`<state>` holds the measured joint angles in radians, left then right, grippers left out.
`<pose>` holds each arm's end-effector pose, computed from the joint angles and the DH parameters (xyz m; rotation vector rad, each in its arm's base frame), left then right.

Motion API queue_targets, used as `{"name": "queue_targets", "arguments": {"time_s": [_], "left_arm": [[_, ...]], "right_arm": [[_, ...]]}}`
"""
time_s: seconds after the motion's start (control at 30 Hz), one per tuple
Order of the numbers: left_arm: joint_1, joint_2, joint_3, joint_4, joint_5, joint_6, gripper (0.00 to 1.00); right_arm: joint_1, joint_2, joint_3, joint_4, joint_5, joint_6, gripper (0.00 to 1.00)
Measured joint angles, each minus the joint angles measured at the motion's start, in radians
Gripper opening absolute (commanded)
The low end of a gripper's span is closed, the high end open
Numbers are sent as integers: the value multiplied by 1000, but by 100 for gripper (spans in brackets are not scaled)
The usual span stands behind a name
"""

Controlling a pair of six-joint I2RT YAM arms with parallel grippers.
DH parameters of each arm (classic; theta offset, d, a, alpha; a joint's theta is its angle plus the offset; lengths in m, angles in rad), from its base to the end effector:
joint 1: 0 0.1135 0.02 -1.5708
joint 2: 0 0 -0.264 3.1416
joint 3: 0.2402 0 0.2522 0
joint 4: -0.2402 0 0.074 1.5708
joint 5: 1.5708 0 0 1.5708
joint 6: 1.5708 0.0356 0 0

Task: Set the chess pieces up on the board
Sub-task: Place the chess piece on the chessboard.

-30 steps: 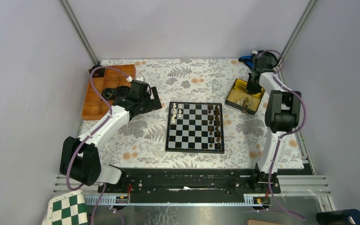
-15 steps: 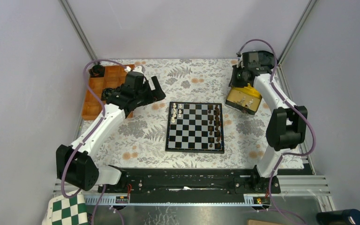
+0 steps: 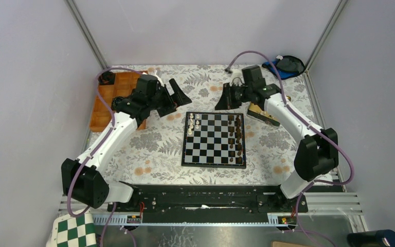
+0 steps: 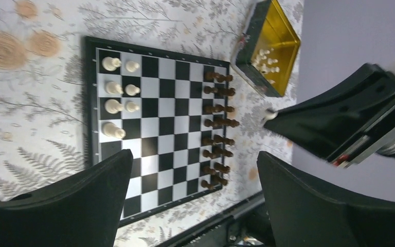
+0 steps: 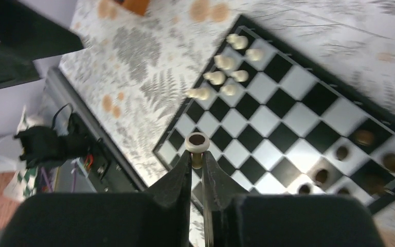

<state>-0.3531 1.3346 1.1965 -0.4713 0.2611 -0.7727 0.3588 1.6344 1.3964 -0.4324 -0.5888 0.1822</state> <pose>0.2764 -0.1117 0.3338 -0.3255 2.2860 -0.8969 0.3396 0.1485 0.3132 -0.5273 2.2141 0.9488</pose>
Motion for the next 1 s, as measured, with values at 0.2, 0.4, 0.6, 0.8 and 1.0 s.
{"name": "queue_targets", "arguments": {"time_s": [0.2, 0.4, 0.6, 0.8, 1.0], "left_arm": [[0, 37, -4, 43, 90, -90, 96], [0, 56, -14, 81, 145, -159, 92], [0, 68, -44, 103, 184, -227, 86], [-1, 84, -64, 109, 203, -270, 80], [-2, 95, -69, 109, 207, -290, 74]], "right_arm": [[138, -1, -4, 50, -46, 22, 0], [219, 10, -3, 89, -52, 33, 0], [255, 49, -3, 127, -45, 35, 0], [264, 77, -2, 153, -22, 35, 0], [267, 105, 25, 166, -3, 35, 0]]}}
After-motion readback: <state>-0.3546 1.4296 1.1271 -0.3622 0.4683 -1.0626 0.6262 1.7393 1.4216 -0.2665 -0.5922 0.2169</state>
